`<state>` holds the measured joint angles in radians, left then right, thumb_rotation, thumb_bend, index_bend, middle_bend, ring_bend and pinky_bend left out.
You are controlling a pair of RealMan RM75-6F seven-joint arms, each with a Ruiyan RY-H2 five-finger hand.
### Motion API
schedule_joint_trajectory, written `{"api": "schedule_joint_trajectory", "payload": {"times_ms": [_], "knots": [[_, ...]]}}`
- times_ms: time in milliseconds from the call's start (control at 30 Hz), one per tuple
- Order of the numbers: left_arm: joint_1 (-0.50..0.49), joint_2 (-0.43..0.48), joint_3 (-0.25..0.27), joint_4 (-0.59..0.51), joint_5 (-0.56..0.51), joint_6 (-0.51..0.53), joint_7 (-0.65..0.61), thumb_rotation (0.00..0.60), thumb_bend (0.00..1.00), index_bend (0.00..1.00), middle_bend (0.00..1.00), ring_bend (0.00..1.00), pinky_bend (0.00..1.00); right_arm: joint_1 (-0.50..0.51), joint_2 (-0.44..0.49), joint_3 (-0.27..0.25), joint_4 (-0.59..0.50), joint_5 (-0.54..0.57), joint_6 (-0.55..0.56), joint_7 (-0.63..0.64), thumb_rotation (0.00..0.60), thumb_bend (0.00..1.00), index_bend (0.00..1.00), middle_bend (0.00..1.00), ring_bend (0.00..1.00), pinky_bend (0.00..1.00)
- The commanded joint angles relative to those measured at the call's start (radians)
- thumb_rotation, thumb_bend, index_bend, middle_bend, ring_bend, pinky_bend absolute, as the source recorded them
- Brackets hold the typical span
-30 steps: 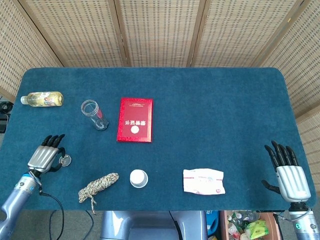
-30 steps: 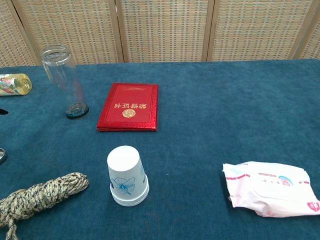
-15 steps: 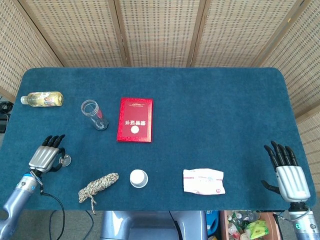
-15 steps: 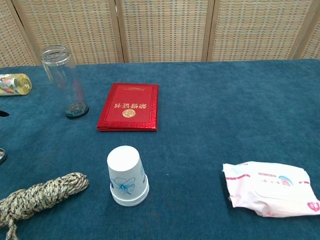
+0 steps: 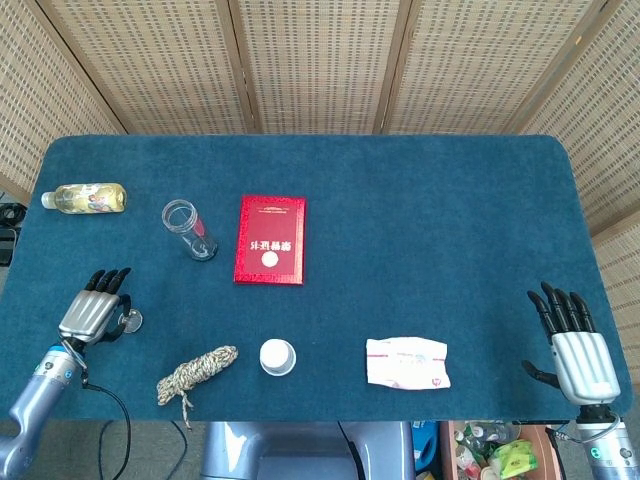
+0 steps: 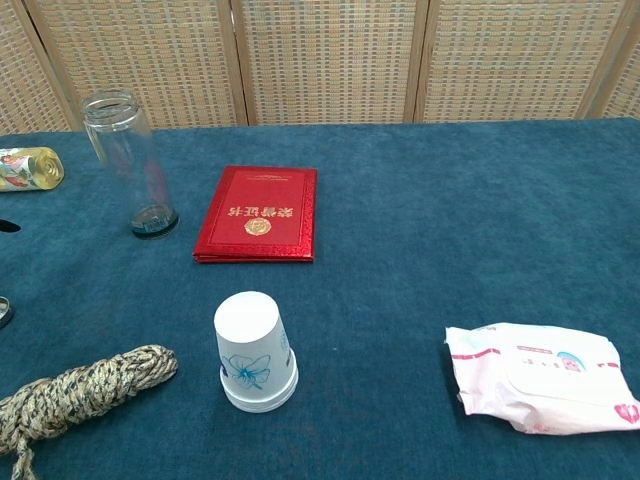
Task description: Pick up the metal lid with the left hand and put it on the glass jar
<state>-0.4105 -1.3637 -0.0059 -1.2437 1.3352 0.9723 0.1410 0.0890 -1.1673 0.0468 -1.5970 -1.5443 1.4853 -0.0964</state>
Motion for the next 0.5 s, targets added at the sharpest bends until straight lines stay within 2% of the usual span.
{"api": "schedule_joint_trajectory", "payload": {"times_ms": [33, 500], "knots": [[-0.001, -0.002, -0.001, 0.002, -0.002, 0.0, 0.0, 0.6, 0.37, 0.54, 0.0, 0.0, 0.0, 0.0, 0.0, 0.0, 0.0, -0.001, 0.0, 0.001, 0.6, 0.0, 0.07, 0.0, 0.0, 0.0], [-0.004, -0.015, 0.0, 0.015, -0.011, -0.007, 0.006, 0.6, 0.38, 0.55, 0.0, 0.0, 0.0, 0.0, 0.001, -0.002, -0.002, -0.004, 0.001, 0.005, 0.6, 0.0, 0.07, 0.0, 0.0, 0.0]]}}
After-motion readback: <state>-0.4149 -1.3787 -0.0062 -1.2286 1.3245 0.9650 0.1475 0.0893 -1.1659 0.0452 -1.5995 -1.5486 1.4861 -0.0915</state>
